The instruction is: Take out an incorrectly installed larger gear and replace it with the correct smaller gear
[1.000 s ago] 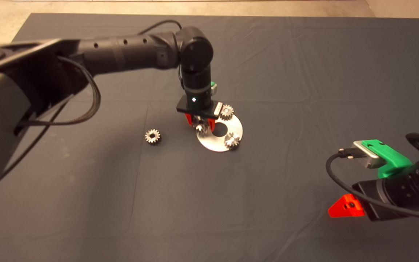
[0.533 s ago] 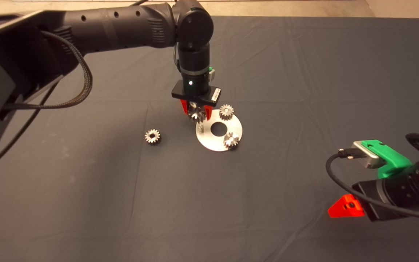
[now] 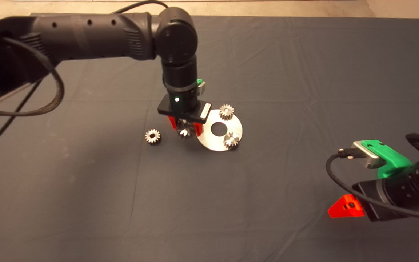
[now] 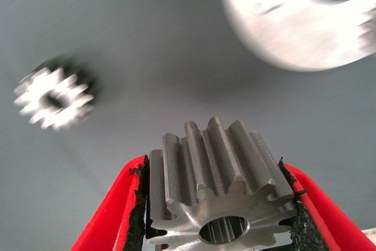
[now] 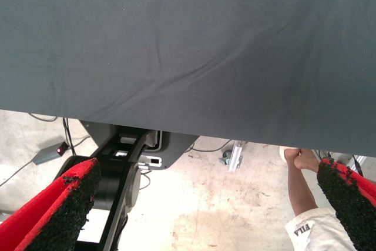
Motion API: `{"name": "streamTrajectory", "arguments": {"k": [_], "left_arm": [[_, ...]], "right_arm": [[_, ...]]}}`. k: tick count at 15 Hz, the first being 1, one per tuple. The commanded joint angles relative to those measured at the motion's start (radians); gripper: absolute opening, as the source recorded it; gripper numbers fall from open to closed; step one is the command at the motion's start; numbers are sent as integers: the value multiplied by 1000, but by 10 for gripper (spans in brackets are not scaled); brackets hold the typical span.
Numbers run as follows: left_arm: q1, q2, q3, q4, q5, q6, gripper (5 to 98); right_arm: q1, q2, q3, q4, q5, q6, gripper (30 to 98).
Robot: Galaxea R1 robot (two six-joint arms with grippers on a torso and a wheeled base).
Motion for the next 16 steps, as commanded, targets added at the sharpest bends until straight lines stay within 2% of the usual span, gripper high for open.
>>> {"name": "streamTrajectory", "arguments": {"k": [1, 4, 6, 9, 11, 16], "left_arm": [[-2, -45, 80, 67, 52, -58, 492], [41, -50, 131, 145, 52, -118, 492], [46, -54, 145, 178, 52, -147, 492], [48, -57, 159, 188, 52, -155, 492], [83, -64, 161, 199, 52, -155, 492], [117, -66, 156, 211, 52, -151, 492]], "right_arm": [[15, 2, 5, -4, -124, 2, 976], [15, 2, 5, -4, -124, 2, 976], [14, 2, 5, -4, -124, 2, 976], [14, 0, 5, -4, -124, 2, 976], [14, 0, 5, -4, -124, 2, 976], [14, 2, 5, -4, -124, 2, 976]]}}
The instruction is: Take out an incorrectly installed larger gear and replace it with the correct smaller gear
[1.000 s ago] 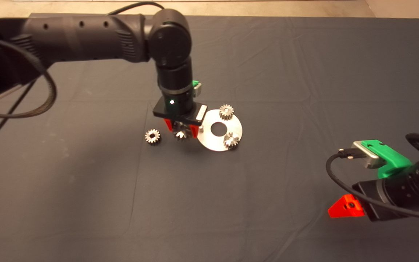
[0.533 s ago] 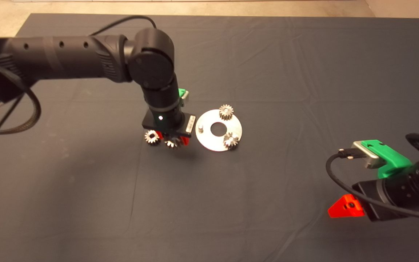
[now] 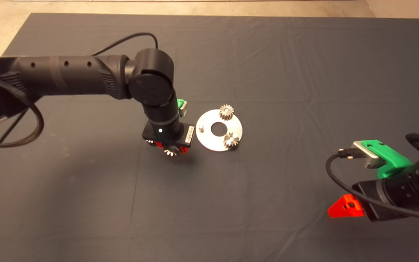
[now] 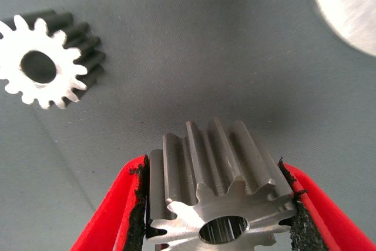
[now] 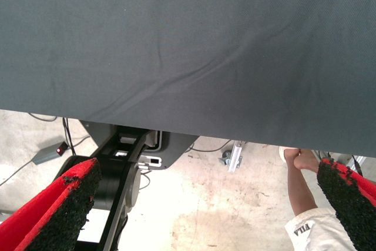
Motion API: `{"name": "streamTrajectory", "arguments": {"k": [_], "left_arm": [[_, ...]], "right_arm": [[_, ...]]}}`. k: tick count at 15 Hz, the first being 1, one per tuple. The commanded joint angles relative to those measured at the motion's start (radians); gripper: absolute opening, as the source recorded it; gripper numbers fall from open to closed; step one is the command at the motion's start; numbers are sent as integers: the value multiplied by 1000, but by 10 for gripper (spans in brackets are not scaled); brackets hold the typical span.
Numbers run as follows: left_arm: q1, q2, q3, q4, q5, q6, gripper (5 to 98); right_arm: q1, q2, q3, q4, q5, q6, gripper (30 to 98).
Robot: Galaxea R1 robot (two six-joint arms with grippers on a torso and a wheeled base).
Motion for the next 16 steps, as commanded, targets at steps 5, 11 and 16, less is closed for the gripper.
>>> {"name": "streamTrajectory", "arguments": {"k": [5, 11, 16], "left_arm": [[38, -1, 8, 11, 46, 3, 490], [39, -1, 7, 11, 14, 3, 490], [53, -2, -12, 9, 8, -5, 490]], "right_arm": [[14, 2, 5, -4, -125, 2, 976], [12, 3, 5, -4, -125, 2, 976], [9, 4, 5, -4, -125, 2, 976]]}}
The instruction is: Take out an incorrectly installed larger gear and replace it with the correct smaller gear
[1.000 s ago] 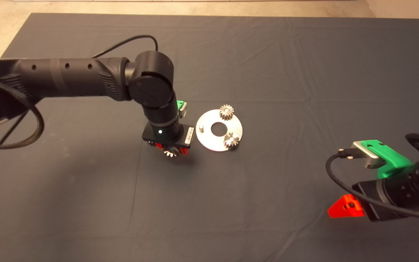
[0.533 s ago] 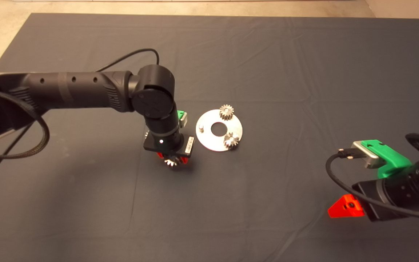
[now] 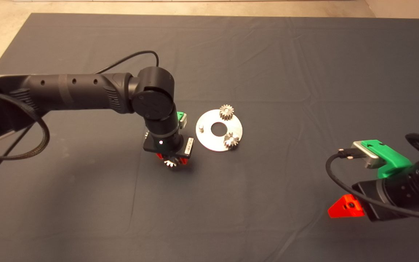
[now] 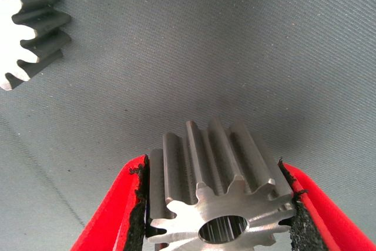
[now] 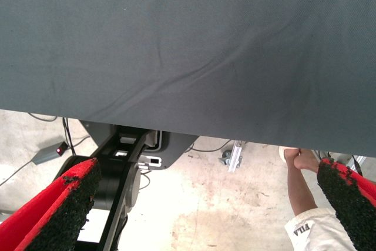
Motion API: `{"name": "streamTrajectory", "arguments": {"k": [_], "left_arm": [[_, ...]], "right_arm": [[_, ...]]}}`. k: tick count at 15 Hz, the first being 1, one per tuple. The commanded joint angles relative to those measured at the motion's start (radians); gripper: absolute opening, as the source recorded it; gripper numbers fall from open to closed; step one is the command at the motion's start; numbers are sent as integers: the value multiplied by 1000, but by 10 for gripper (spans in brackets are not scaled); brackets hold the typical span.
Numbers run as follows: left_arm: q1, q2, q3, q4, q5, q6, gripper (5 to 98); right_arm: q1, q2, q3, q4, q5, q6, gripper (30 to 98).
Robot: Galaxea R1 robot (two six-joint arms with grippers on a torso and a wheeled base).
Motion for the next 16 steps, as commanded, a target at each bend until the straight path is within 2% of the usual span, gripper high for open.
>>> {"name": "streamTrajectory", "arguments": {"k": [1, 8, 14, 16], "left_arm": [[-5, 0, -9, -1, 7, -1, 490], [-5, -1, -10, -1, 5, -2, 538], [-6, -6, -8, -1, 8, -5, 634], [-9, -12, -12, -1, 10, 1, 634]], "right_arm": [[10, 4, 5, -4, -124, 2, 976], [10, 3, 5, -4, -124, 2, 976], [10, 3, 5, -4, -124, 2, 976], [10, 3, 5, -4, -124, 2, 976]]}}
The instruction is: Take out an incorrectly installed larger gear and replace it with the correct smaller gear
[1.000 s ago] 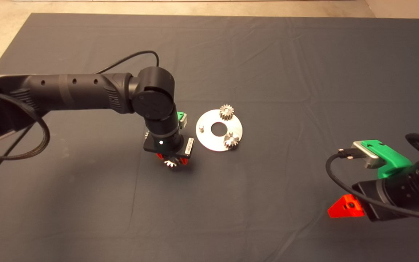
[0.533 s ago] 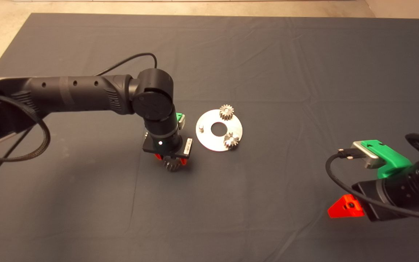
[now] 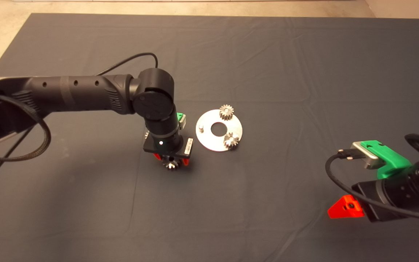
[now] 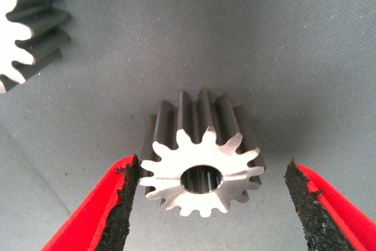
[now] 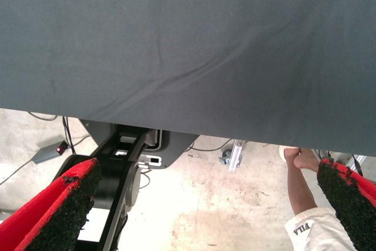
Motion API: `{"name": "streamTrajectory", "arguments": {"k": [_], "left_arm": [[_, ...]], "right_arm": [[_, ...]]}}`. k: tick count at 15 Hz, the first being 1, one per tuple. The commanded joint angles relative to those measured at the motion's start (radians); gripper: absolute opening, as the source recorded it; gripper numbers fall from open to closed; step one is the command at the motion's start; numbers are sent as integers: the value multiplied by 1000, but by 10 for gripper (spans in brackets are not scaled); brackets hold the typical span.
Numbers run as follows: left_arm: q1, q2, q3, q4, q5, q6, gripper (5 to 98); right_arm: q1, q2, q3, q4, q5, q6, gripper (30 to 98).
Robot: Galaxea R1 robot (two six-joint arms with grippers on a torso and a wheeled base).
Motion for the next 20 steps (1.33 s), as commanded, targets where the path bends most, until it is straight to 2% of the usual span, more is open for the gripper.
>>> {"name": "streamTrajectory", "arguments": {"k": [1, 5, 10, 12, 14, 16, 18, 20], "left_arm": [[-20, -13, -6, -2, 10, 4, 659], [-21, -30, -21, -2, 10, 4, 726], [-24, -41, -31, -2, 5, 11, 733], [-43, -38, -31, -2, 4, 13, 774], [-56, -38, -31, -4, -21, 13, 780], [-61, -36, -31, -4, -27, 13, 832], [-61, -36, -31, -4, -41, 12, 835], [-62, -38, -31, -4, -41, 13, 878]], "right_arm": [[12, 1, 5, -4, -124, 2, 976], [12, 1, 5, -4, -124, 2, 976], [12, 1, 5, -4, -124, 2, 976], [12, 1, 5, -4, -124, 2, 976], [12, 1, 5, -4, -124, 2, 976], [12, 1, 5, -4, -124, 2, 976], [12, 0, 5, -4, -124, 2, 976], [12, 0, 5, -4, -124, 2, 976]]}}
